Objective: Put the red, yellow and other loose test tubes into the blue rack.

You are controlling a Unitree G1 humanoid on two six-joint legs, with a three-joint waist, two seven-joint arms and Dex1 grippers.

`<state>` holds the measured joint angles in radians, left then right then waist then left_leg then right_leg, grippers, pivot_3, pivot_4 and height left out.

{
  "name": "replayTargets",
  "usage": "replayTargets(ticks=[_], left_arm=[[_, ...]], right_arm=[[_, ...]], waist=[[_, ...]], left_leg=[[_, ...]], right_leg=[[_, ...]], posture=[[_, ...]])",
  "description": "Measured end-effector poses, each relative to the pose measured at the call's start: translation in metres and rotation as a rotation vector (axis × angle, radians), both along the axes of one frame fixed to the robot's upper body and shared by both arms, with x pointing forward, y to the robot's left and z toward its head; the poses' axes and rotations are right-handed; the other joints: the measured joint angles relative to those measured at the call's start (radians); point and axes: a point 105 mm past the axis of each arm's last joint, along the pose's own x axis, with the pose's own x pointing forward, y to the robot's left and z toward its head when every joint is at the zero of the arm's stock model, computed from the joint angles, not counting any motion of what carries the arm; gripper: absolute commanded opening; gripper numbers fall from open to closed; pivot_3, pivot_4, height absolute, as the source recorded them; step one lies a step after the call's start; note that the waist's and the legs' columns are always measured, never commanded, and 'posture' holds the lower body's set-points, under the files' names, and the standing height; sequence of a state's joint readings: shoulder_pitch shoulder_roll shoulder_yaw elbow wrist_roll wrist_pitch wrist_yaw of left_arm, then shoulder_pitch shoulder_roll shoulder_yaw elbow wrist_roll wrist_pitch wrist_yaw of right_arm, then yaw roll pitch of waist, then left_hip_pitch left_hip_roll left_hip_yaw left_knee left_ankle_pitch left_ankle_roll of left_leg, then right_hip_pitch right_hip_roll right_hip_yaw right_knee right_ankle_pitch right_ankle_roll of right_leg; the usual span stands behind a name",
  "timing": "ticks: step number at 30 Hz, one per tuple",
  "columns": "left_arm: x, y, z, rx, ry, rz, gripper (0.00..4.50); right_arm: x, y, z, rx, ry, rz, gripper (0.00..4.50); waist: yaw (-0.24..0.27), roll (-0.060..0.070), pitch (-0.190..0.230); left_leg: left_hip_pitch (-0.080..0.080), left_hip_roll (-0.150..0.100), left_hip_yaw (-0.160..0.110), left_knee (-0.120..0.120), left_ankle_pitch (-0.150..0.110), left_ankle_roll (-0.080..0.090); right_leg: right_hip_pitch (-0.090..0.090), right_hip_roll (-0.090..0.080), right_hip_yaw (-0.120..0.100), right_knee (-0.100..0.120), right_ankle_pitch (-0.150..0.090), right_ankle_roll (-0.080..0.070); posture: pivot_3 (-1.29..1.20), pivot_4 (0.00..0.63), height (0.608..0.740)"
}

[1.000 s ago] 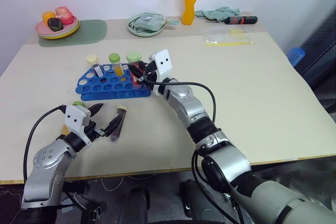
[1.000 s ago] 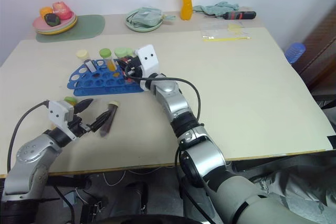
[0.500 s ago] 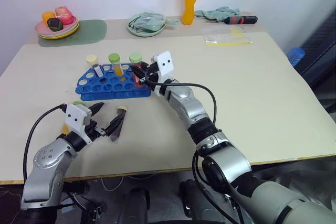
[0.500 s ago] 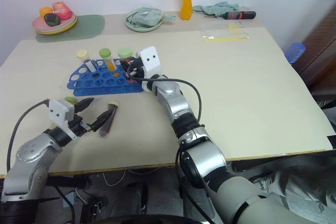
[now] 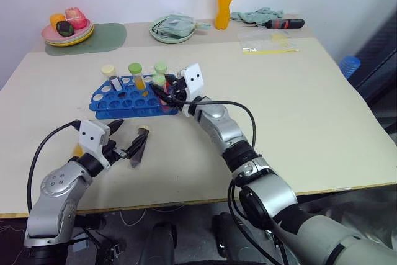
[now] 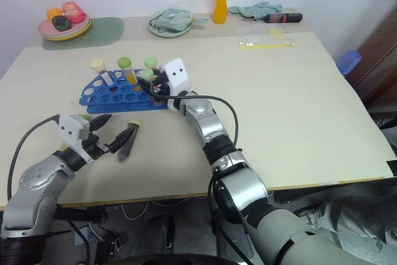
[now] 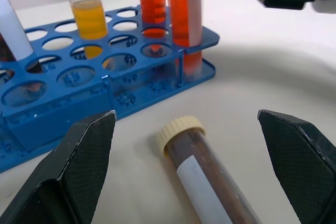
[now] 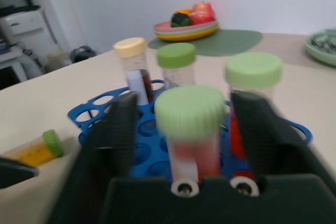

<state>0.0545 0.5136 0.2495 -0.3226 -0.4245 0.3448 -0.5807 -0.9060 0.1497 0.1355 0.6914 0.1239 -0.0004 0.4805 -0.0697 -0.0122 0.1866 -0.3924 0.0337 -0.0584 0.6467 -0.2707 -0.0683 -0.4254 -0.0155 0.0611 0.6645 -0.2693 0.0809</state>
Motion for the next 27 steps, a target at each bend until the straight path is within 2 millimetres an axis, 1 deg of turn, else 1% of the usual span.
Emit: replayTargets(ticks=[3,5,6,8,10,13,14,15,16,18,19,21,22,23,27], left_arm=[[0.002,0.0,0.005,0.018,0.013,0.01,4.5],[0.002,-0.001,0.009,0.03,0.026,0.01,4.5],[0.003,-0.001,0.013,0.039,0.036,0.012,4.5],[0.005,0.007,0.019,0.064,0.066,0.048,4.5],[0.004,0.026,0.027,0.102,0.118,0.105,4.5],[0.005,0.054,0.041,0.204,0.204,0.202,4.5],[0.007,0.058,0.045,0.232,0.235,0.216,4.5],[0.009,0.063,0.046,0.274,0.292,0.225,4.5],[0.013,0.078,0.05,0.325,0.385,0.276,4.5],[0.016,0.104,0.064,0.331,0.499,0.374,4.5],[0.016,0.109,0.069,0.329,0.537,0.393,4.5],[0.02,0.11,0.071,0.297,0.637,0.385,4.5],[0.022,0.109,0.069,0.284,0.671,0.376,4.5],[0.027,0.109,0.064,0.285,0.717,0.366,4.5],[0.036,0.117,0.047,0.312,0.848,0.377,4.5]], right_arm=[[-0.012,0.001,0.016,-0.002,-0.089,0.048,3.61],[-0.021,-0.002,0.029,-0.018,-0.145,0.095,3.61],[-0.026,-0.007,0.035,-0.033,-0.173,0.126,3.61],[-0.036,-0.023,0.046,-0.078,-0.224,0.177,3.61],[-0.046,-0.041,0.051,-0.133,-0.257,0.223,3.61],[-0.057,-0.06,0.047,-0.216,-0.255,0.272,3.61],[-0.06,-0.063,0.046,-0.24,-0.255,0.287,3.61],[-0.064,-0.065,0.045,-0.268,-0.255,0.308,3.61],[-0.073,-0.066,0.044,-0.309,-0.264,0.359,3.61],[-0.086,-0.069,0.045,-0.359,-0.288,0.422,3.61],[-0.09,-0.069,0.045,-0.373,-0.295,0.44,3.61],[-0.095,-0.072,0.043,-0.406,-0.302,0.466,3.61],[-0.098,-0.072,0.042,-0.417,-0.305,0.48,3.61],[-0.1,-0.073,0.04,-0.433,-0.303,0.493,3.61],[-0.105,-0.074,0.033,-0.453,-0.292,0.509,3.61]], waist=[[0.001,0.0,0.0],[0.002,0.0,0.0],[0.004,0.0,0.0],[0.007,0.0,0.0],[0.005,-0.001,0.0],[-0.002,-0.001,0.001],[-0.001,0.0,0.001],[0.0,-0.002,0.003],[0.0,-0.003,0.004],[0.0,-0.003,0.004],[-0.001,-0.003,0.004],[0.0,-0.002,0.005],[0.001,-0.003,0.005],[0.002,-0.003,0.005],[0.001,-0.003,0.005]], left_leg=[[0.0,0.0,0.0,0.0,0.0,0.0],[0.0,0.0,0.0,0.0,0.0,0.0],[0.0,0.0,-0.001,0.0,0.0,0.0],[0.0,0.0,-0.001,0.001,0.0,0.0],[0.0,0.0,-0.002,0.001,0.0,0.0],[0.001,0.0,-0.002,0.0,0.0,0.0],[0.001,0.0,-0.001,-0.001,0.0,0.0],[0.001,0.0,-0.003,0.0,0.0,0.0],[0.001,0.001,-0.004,0.0,0.0,0.0],[0.001,0.0,-0.003,-0.001,0.0,0.0],[0.001,0.0,-0.003,-0.001,0.0,0.0],[0.001,0.0,-0.002,-0.001,0.0,0.0],[0.0,0.0,-0.002,-0.001,0.0,0.0],[0.0,0.0,-0.003,-0.001,0.0,0.0],[0.0,0.0,-0.002,0.0,0.0,0.0]], right_leg=[[0.0,0.0,0.0,0.0,0.0,0.0],[0.0,0.0,0.0,0.0,0.0,0.0],[0.0,0.0,0.0,0.0,0.0,0.0],[0.0,0.0,0.0,0.0,0.0,0.0],[0.001,0.0,-0.001,0.0,0.0,0.0],[0.0,0.001,0.0,0.0,0.0,0.0],[0.0,0.001,0.0,0.0,0.0,0.0],[0.0,0.002,0.0,0.001,-0.001,-0.001],[0.0,0.004,-0.001,0.001,-0.001,-0.001],[0.0,0.003,-0.001,0.0,-0.001,-0.001],[0.0,0.003,-0.001,-0.001,-0.001,-0.001],[0.0,0.003,-0.001,-0.001,-0.002,0.0],[0.0,0.003,-0.001,-0.001,-0.002,0.0],[0.0,0.003,-0.001,-0.001,-0.002,0.0],[0.0,0.003,-0.001,0.0,-0.002,0.0]], posture=[[0.0,0.15,0.74],[0.0,0.15,0.74],[0.0,0.15,0.74],[0.0,0.15,0.74],[0.0,0.15,0.74],[0.0,0.15,0.74],[0.0,0.15,0.74],[0.0,0.15,0.74],[0.0,0.15,0.74],[0.0,0.15,0.74],[0.0,0.15,0.74],[0.0,0.15,0.74],[0.0,0.15,0.74],[0.0,0.15,0.74],[0.0,0.15,0.74]])
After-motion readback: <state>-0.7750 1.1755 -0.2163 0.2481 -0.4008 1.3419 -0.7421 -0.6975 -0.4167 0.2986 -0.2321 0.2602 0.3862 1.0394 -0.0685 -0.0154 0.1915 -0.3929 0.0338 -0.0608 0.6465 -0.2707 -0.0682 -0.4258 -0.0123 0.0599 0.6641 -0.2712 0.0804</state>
